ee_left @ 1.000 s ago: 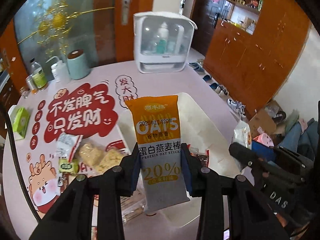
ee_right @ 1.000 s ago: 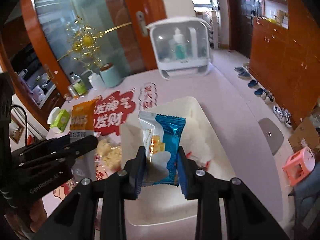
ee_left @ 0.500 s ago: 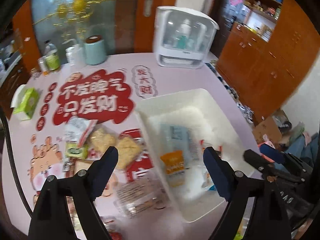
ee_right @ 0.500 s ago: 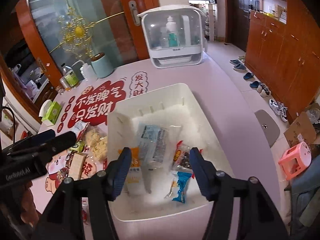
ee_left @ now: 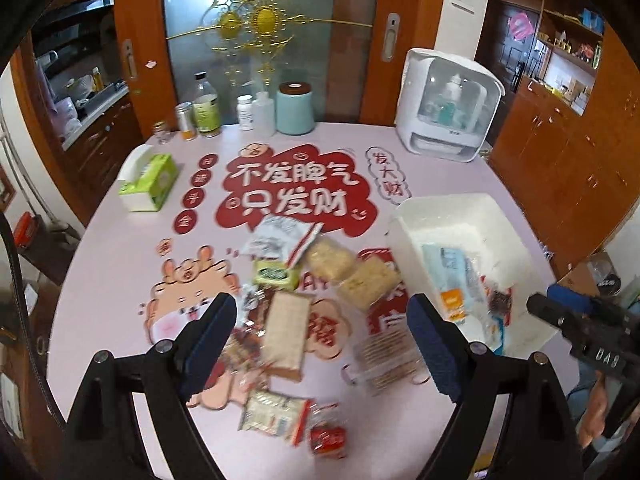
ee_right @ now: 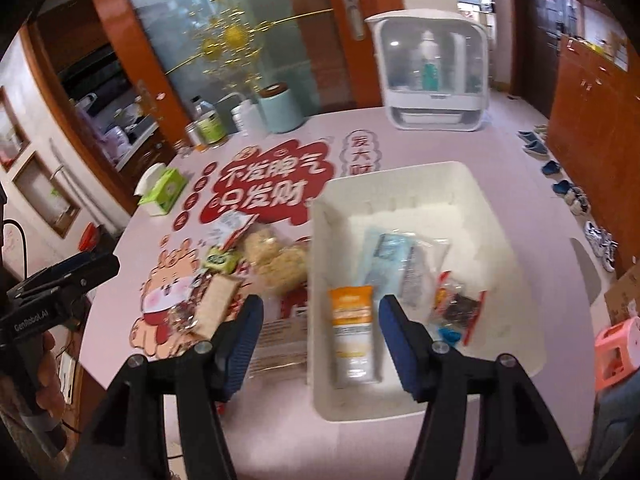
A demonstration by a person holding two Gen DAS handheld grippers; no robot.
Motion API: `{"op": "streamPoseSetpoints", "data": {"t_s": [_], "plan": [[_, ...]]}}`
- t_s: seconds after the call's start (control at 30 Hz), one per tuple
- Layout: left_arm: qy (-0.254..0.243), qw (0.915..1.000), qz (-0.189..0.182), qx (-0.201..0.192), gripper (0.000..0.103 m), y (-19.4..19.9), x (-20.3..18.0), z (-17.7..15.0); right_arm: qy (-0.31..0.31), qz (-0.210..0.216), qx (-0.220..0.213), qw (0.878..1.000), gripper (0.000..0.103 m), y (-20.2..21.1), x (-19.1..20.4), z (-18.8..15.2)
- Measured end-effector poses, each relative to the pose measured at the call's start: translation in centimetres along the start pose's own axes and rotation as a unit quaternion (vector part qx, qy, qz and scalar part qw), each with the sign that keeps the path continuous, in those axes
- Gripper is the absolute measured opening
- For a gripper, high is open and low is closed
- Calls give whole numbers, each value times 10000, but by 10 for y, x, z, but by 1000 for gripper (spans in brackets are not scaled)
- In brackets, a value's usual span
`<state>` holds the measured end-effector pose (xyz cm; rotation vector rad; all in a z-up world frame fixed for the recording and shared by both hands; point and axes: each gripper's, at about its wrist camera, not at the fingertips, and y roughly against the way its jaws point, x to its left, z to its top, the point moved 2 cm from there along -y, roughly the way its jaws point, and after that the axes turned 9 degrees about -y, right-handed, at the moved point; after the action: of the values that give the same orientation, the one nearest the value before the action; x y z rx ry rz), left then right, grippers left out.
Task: Organize snacks
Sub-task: 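Move both tools back over the remaining snacks, then grasp the cracker pack with the left tool while the right tool grasps the red-wrapped bread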
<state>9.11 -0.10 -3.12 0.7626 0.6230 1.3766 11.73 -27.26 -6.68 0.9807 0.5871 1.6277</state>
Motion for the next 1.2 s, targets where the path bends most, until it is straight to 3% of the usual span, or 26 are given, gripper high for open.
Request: {"op": "streamPoseSetpoints", "data": {"t_s": [0.17, 0.3, 0.53, 0.7, 0.83, 0.9, 1.1, 1.2], "plan": [[-546, 9979, 321, 124, 86, 4, 16, -32, 123, 187, 201, 9995, 61, -9, 31, -14], [-1030, 9937, 357, 275, 86, 1, 29, -57, 317, 86, 394, 9987, 61, -20, 59, -33], [-1793, 9823, -146, 530, 86, -19, 58, -94, 266, -252, 930, 9950, 61, -51, 93, -73], [-2434, 9640, -751, 768, 86, -52, 68, -116, -99, -479, 1392, 9891, 61, -84, 104, -105], [-2955, 9362, -1559, 1094, 86, -82, 66, -134, -488, -658, 1732, 9815, 61, -109, 104, -132], [-3189, 9187, -1960, 1259, 86, -95, 61, -143, -599, -754, 1858, 9779, 61, -118, 105, -145], [-3631, 8555, -3299, 1658, 86, -120, 49, -161, -845, -535, 2151, 9715, 61, -141, 119, -174], [-3767, 8345, -3598, 1796, 86, -132, 45, -166, -732, -649, 2115, 9725, 61, -151, 129, -179]]}}
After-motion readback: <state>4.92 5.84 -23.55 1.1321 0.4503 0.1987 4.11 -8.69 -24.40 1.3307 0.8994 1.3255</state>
